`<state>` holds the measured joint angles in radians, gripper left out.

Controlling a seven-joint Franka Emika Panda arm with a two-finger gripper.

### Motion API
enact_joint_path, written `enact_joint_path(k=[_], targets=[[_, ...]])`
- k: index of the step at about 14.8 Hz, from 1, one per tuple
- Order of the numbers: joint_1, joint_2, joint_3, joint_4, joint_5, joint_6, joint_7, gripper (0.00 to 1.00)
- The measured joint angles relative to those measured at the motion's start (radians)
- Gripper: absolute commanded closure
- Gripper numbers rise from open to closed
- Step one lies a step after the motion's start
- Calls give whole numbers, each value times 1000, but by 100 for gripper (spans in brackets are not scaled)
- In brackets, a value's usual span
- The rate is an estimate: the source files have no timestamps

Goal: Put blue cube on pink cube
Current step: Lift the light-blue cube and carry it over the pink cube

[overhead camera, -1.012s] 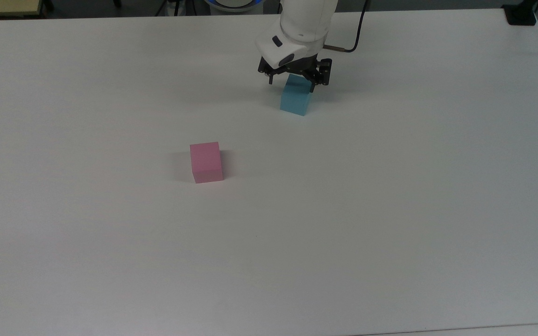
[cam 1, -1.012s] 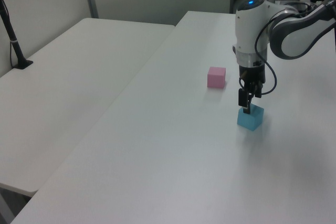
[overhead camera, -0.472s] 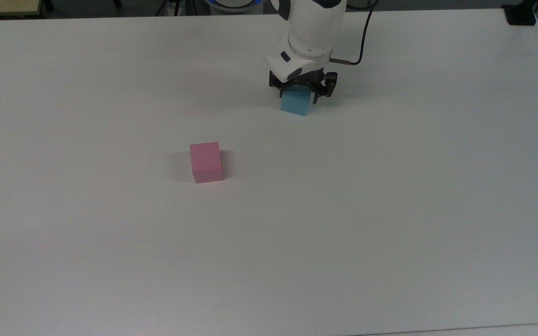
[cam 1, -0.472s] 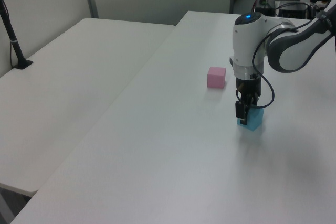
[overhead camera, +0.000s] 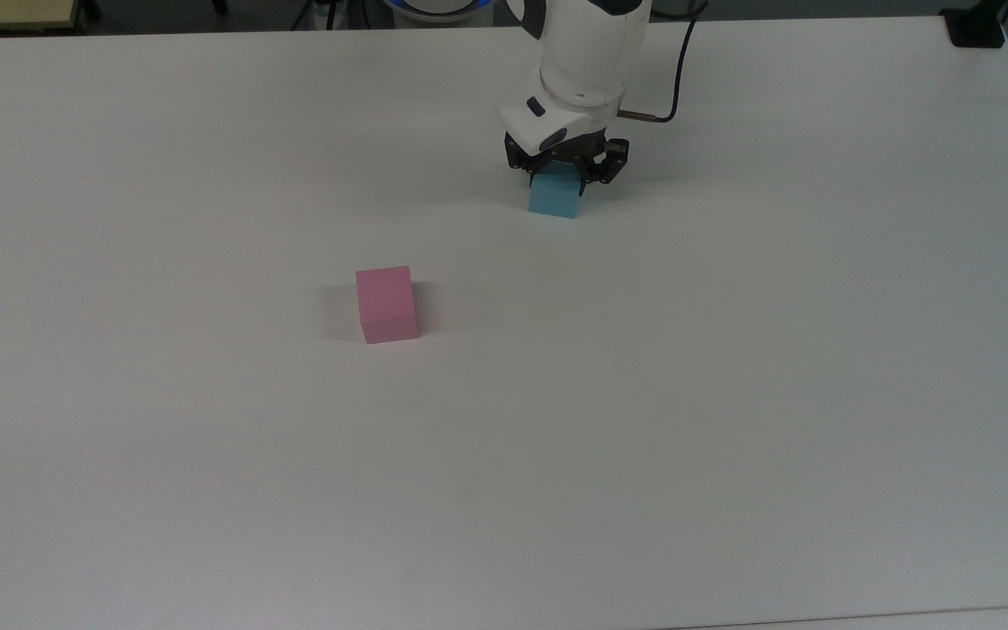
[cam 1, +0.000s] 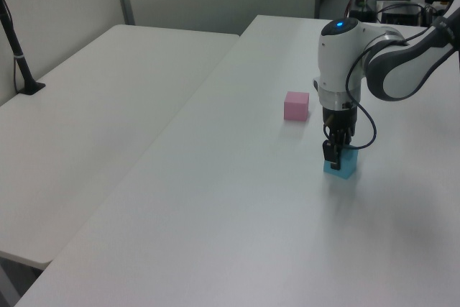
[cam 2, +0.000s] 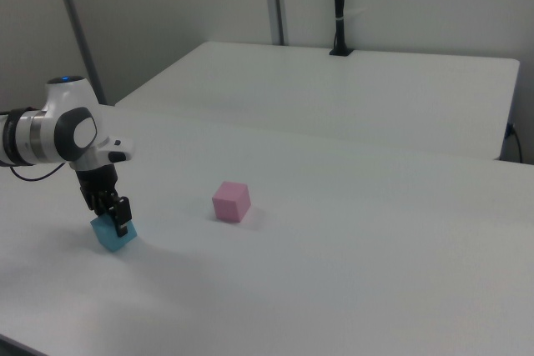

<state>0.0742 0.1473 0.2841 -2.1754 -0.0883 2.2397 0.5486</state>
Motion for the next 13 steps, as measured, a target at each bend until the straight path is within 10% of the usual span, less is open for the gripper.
enact_joint_path(k=[13], targets=[[-7, -47, -217, 407, 91, -476, -403, 86]])
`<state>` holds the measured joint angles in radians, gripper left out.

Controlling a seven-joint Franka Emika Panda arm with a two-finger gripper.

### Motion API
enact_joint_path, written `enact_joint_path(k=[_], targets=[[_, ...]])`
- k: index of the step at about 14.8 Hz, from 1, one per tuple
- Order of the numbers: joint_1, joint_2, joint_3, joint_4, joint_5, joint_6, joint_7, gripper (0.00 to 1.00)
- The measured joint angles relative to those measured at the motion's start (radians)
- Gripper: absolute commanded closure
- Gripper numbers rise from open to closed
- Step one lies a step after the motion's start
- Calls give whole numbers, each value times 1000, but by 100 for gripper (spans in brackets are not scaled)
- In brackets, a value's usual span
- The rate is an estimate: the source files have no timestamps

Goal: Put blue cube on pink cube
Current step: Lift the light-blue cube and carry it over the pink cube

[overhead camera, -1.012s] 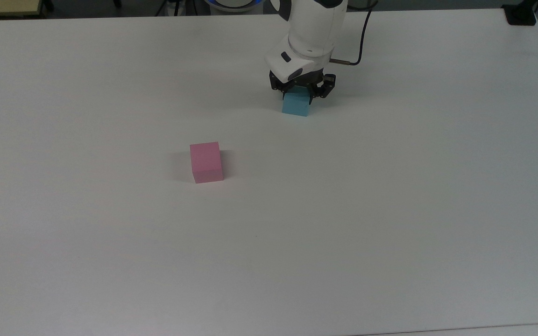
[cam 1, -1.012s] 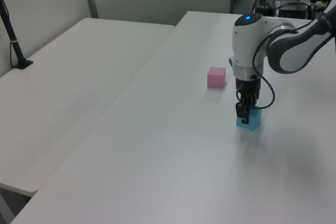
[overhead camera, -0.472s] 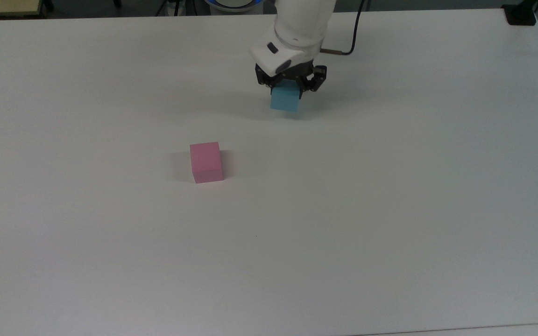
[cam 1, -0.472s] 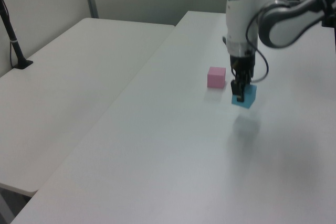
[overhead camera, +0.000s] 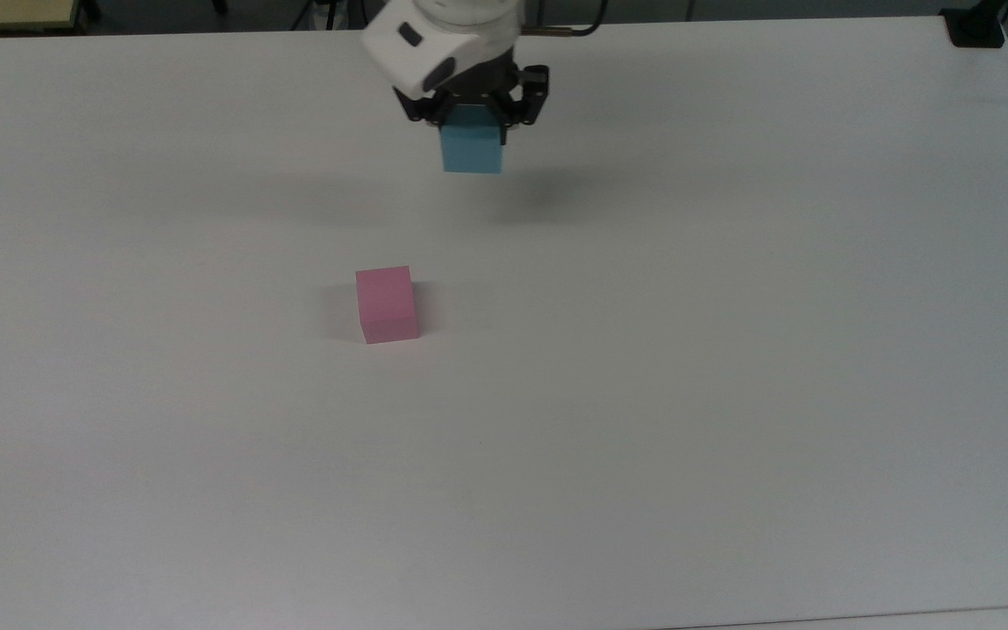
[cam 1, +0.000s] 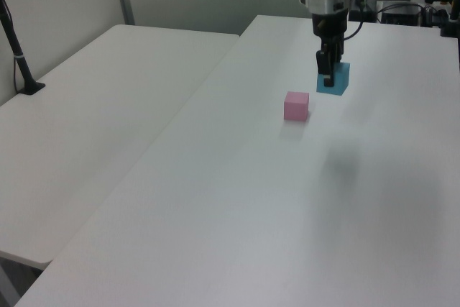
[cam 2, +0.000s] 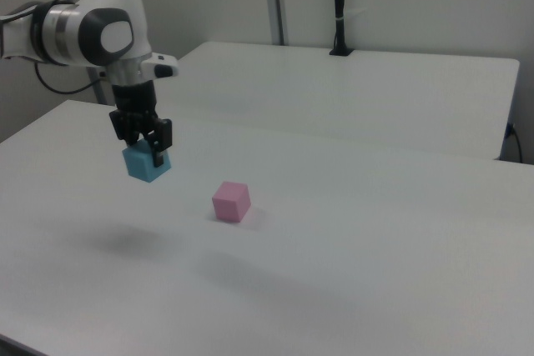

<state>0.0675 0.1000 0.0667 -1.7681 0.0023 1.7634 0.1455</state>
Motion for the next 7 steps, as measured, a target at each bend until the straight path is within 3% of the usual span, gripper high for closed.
enact_joint_path(k=[3, 7], targets=[[-1, 32, -80, 73, 0, 0, -90, 84], [-1, 133, -98, 151, -1, 75, -107, 82]])
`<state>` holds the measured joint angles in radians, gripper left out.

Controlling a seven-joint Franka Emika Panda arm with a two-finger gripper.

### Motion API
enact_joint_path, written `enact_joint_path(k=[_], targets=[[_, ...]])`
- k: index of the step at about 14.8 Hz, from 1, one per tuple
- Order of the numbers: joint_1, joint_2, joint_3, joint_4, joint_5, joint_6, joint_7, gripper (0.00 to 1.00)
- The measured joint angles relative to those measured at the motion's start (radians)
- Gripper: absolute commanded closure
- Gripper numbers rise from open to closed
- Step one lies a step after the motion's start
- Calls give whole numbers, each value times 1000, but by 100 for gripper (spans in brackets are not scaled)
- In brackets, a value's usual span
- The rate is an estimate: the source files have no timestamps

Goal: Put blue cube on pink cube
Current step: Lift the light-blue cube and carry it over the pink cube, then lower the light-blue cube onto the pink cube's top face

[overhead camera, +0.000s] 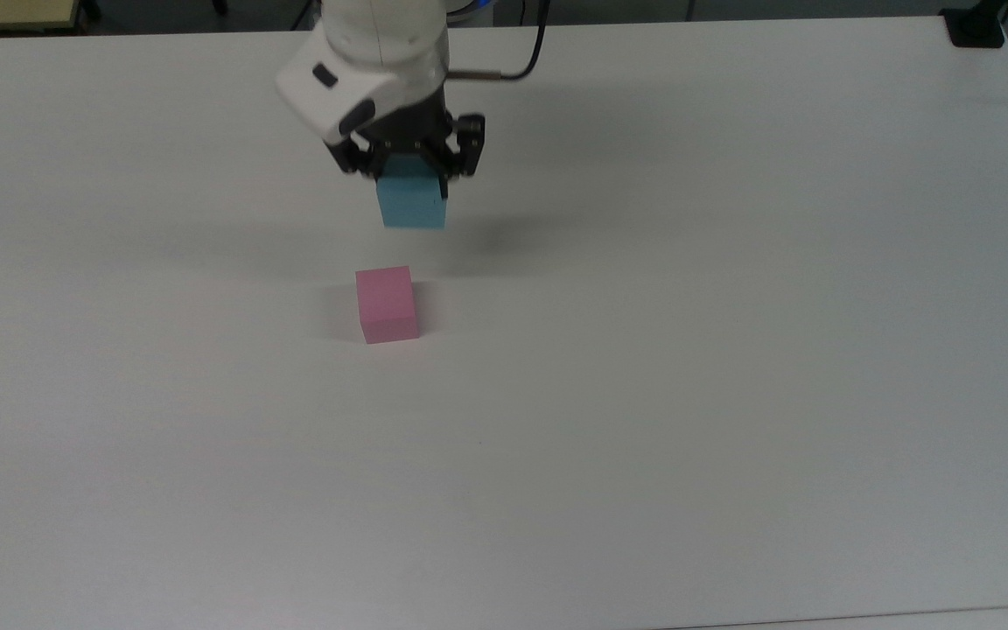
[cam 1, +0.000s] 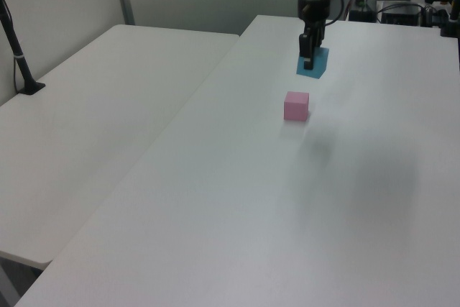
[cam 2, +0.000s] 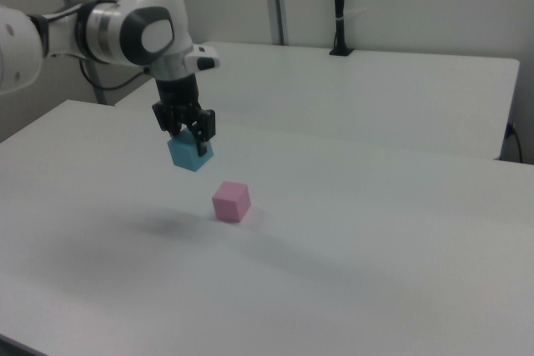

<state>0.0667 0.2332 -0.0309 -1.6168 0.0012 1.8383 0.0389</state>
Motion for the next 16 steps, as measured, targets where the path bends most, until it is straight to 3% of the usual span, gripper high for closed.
enact_joint_path(k=[4, 13, 14, 16], targets=[[0, 98, 0, 12, -14, 91, -1, 82], [-2, 178, -48, 17, -29, 188, -30, 76], [-2, 193, -56, 17, -29, 214, -31, 61], [-2, 200, -62, 19, -29, 226, -33, 0]])
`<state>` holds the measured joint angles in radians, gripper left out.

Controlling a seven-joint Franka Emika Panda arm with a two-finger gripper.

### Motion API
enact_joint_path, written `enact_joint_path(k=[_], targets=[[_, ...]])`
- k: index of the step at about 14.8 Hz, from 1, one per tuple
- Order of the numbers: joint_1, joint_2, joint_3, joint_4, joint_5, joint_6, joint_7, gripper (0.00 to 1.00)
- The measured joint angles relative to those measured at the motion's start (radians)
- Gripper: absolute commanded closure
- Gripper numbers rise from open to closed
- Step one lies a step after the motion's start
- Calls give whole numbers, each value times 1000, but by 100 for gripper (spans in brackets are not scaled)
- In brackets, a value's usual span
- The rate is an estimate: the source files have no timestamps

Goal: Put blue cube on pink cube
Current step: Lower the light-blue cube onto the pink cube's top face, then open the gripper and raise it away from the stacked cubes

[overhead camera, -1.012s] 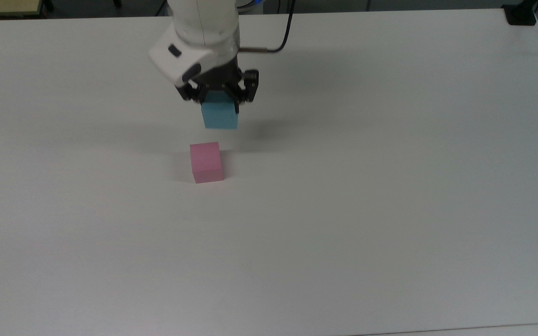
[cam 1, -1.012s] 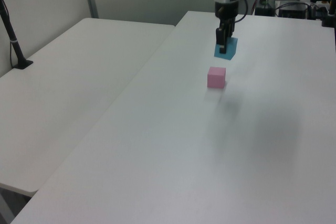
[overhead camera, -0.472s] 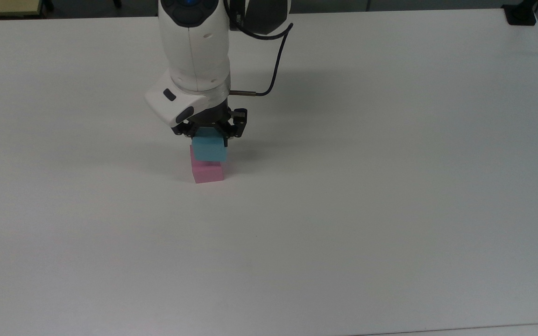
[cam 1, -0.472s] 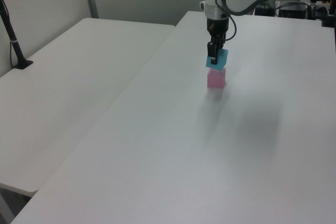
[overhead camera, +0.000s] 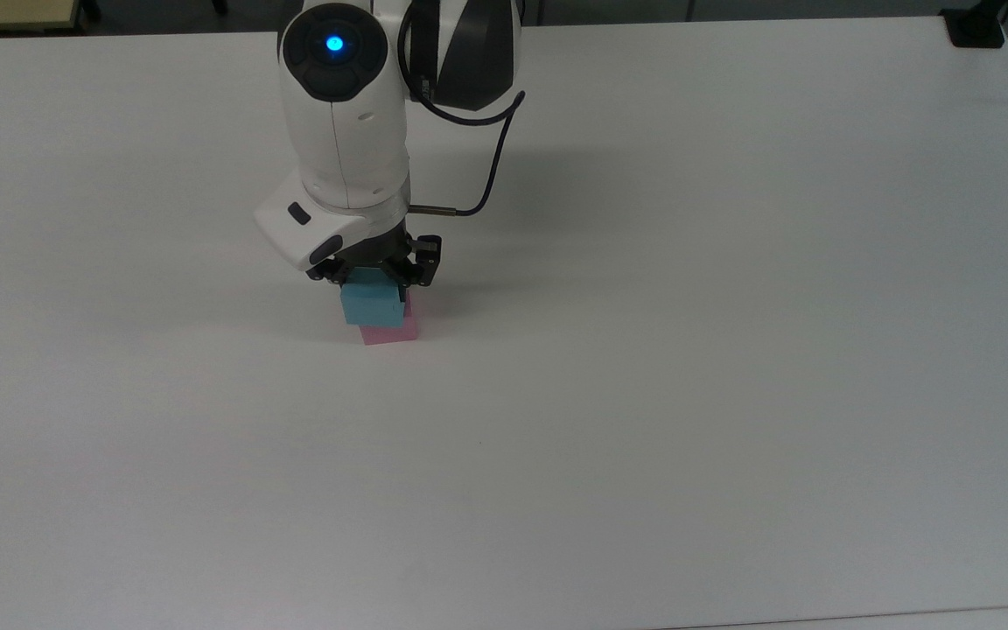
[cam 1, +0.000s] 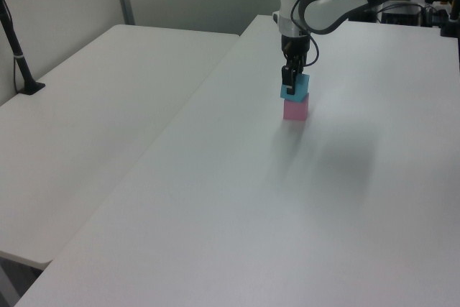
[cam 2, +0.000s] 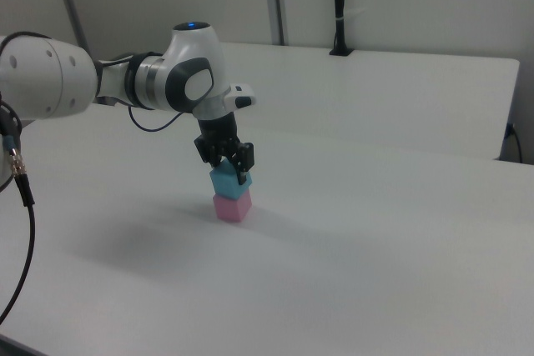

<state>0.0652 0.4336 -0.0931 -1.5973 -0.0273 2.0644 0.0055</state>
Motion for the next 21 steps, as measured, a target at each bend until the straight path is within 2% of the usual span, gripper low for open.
enact_joint_path(k=[8, 14, 18, 21], targets=[[0, 16, -12, 9, 0, 1, -6, 0], [4, -142, -10, 19, 1, -100, -3, 0], [7, -272, -7, 18, 1, -265, 22, 0], [7, -328, 10, 16, 1, -388, 28, 0]])
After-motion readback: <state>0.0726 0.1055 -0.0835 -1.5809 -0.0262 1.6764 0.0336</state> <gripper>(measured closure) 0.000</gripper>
